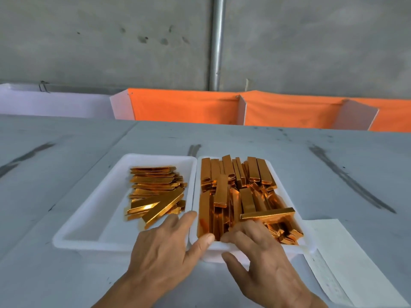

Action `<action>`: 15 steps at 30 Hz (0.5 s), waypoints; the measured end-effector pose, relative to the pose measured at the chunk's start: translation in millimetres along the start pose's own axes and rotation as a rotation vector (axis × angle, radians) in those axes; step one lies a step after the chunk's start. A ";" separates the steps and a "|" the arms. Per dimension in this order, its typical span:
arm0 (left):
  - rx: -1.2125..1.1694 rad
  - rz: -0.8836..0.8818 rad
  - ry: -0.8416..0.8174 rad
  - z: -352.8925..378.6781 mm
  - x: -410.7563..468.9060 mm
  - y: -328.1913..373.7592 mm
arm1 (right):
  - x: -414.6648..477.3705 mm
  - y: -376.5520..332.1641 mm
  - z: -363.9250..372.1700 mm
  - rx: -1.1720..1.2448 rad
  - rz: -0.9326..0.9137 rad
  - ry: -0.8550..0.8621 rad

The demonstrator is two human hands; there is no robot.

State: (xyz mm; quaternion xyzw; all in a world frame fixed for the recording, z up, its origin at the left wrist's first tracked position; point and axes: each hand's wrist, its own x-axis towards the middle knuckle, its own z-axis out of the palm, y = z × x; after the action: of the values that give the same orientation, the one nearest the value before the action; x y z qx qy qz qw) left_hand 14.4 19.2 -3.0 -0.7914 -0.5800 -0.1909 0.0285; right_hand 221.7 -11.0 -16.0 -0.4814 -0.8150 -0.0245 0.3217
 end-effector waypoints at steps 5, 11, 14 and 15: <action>-0.085 -0.076 -0.007 -14.2 9.1 9.6 | 4.2 9.0 -21.2 -0.036 0.138 0.111; -0.230 -0.131 0.017 -26.2 46.5 30.4 | 26.1 28.7 -47.3 -0.283 0.256 0.087; -0.162 -0.127 -0.066 -23.1 77.7 43.3 | 37.1 37.4 -55.8 -0.342 0.225 -0.013; -0.142 -0.122 -0.084 -21.9 85.7 47.0 | 40.0 40.2 -58.3 -0.334 0.218 -0.034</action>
State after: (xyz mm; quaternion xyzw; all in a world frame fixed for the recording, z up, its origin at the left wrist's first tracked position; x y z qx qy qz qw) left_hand 74.0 75.8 54.3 -0.7621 -0.6127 -0.1996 -0.0637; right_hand 269.9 20.9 41.2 -0.6138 -0.7479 -0.1164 0.2242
